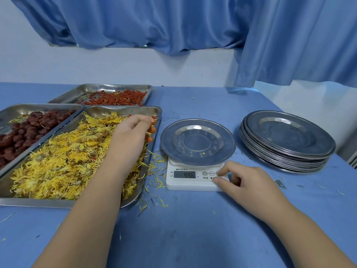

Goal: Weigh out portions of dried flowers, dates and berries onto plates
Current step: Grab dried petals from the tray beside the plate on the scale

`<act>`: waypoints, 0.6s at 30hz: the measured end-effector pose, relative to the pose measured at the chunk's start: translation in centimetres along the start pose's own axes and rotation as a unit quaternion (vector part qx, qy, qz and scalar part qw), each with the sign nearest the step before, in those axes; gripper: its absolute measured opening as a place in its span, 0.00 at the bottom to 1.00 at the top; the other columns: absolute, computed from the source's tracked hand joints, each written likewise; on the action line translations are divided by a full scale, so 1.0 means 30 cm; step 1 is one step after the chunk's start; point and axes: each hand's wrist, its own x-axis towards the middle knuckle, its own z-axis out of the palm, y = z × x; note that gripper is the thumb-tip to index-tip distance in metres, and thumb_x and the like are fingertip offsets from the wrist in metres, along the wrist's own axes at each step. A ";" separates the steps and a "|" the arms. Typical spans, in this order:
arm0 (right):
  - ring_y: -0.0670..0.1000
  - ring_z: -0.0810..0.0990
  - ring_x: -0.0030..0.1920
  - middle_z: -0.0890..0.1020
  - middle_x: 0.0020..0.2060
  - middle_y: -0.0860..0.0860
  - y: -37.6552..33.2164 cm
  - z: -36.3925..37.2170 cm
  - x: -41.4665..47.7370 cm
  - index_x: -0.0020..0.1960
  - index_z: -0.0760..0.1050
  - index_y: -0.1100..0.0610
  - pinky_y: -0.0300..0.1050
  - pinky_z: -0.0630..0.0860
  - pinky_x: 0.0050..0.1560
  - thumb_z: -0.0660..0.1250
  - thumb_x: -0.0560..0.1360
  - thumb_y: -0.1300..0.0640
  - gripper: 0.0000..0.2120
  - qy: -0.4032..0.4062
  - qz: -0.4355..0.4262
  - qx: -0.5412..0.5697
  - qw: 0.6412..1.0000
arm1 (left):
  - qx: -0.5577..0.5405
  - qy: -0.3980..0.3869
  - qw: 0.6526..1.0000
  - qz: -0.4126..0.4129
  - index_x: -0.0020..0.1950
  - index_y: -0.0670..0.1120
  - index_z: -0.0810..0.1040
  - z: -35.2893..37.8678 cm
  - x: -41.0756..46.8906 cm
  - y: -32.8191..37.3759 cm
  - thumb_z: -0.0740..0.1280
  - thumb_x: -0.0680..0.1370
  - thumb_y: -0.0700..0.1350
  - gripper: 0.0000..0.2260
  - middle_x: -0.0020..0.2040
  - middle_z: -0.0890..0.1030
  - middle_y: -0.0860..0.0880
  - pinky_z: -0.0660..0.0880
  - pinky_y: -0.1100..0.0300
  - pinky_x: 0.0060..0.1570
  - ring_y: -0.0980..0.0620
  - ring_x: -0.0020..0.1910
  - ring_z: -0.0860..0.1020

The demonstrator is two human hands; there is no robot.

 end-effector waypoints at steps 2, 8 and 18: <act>0.44 0.70 0.29 0.74 0.27 0.41 -0.010 0.006 0.002 0.41 0.72 0.45 0.43 0.67 0.30 0.65 0.72 0.41 0.08 0.001 0.009 -0.002 1.000 | 0.006 0.008 1.000 0.003 0.44 0.52 0.80 0.002 0.001 0.002 0.61 0.80 0.46 0.09 0.36 0.81 0.57 0.72 0.63 0.36 0.61 0.30 0.76; 0.45 0.70 0.29 0.75 0.30 0.38 -0.030 0.008 0.001 0.42 0.70 0.46 0.44 0.68 0.30 0.63 0.74 0.44 0.07 -0.005 0.013 -0.032 0.999 | 0.027 0.008 1.000 0.011 0.46 0.51 0.81 0.008 -0.011 0.007 0.62 0.80 0.46 0.09 0.36 0.82 0.57 0.71 0.64 0.35 0.62 0.30 0.76; 0.47 0.70 0.28 0.74 0.24 0.47 -0.074 -0.012 0.056 0.34 0.74 0.54 0.45 0.71 0.32 0.64 0.73 0.54 0.10 0.077 0.010 -0.007 0.997 | 0.040 0.001 0.998 0.038 0.52 0.51 0.80 0.015 -0.021 0.009 0.62 0.81 0.45 0.06 0.42 0.82 0.54 0.70 0.70 0.32 0.62 0.32 0.76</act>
